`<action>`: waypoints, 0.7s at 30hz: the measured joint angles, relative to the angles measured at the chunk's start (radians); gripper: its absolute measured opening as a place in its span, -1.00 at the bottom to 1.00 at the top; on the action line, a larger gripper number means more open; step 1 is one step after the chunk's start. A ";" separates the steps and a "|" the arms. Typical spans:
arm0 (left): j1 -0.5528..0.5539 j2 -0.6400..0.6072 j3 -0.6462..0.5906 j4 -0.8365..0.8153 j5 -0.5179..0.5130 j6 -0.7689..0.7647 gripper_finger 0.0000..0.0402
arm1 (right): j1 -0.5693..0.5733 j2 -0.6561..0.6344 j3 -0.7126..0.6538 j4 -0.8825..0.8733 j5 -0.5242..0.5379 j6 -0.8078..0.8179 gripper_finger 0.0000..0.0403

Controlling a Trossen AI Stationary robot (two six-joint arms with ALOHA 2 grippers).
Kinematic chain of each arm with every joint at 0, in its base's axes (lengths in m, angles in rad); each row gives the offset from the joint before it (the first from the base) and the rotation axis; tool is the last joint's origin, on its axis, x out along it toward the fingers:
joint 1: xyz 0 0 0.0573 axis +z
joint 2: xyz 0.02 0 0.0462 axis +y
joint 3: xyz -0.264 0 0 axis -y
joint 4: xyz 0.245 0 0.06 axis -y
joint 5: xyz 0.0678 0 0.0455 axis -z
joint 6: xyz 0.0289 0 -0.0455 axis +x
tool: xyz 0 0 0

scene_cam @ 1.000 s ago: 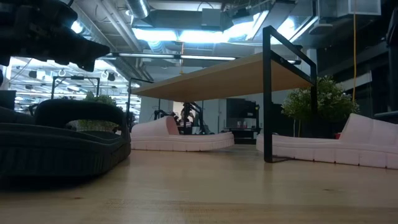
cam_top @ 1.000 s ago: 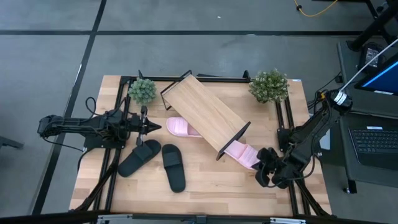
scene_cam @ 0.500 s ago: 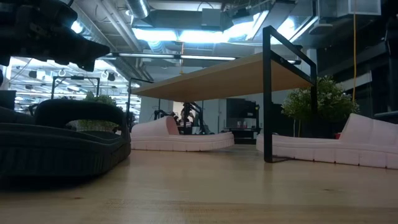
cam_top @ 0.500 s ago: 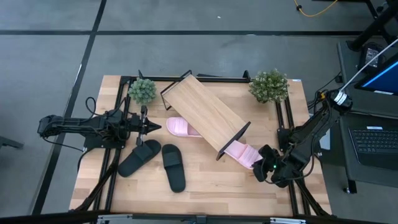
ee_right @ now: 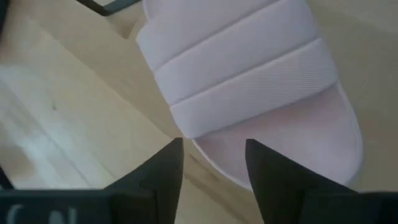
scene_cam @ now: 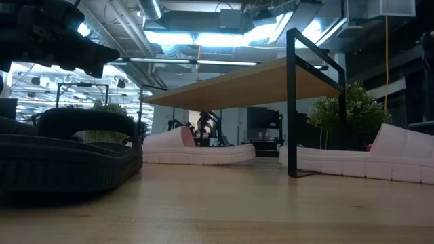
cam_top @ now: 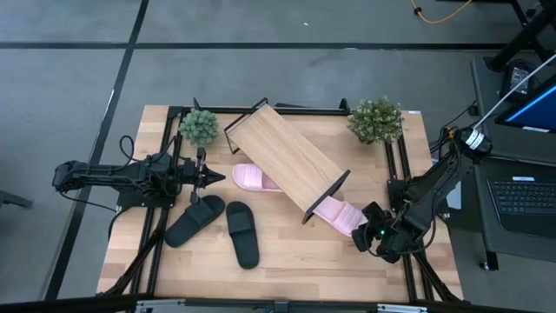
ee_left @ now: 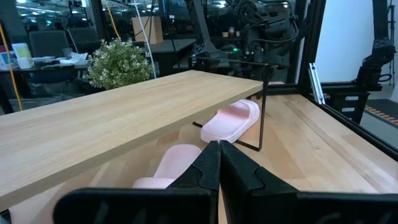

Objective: Pick and place slides into the shelf
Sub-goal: Put the right pink slipper on the shelf

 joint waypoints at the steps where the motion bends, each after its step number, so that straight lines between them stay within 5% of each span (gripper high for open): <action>1: 0.000 0.000 0.000 0.000 0.000 0.000 -1.00 | 0.000 0.008 0.000 0.001 0.000 0.000 -0.10; 21: 0.000 0.000 0.000 0.001 0.000 0.000 -1.00 | -0.028 0.077 0.000 0.073 0.047 0.070 -0.06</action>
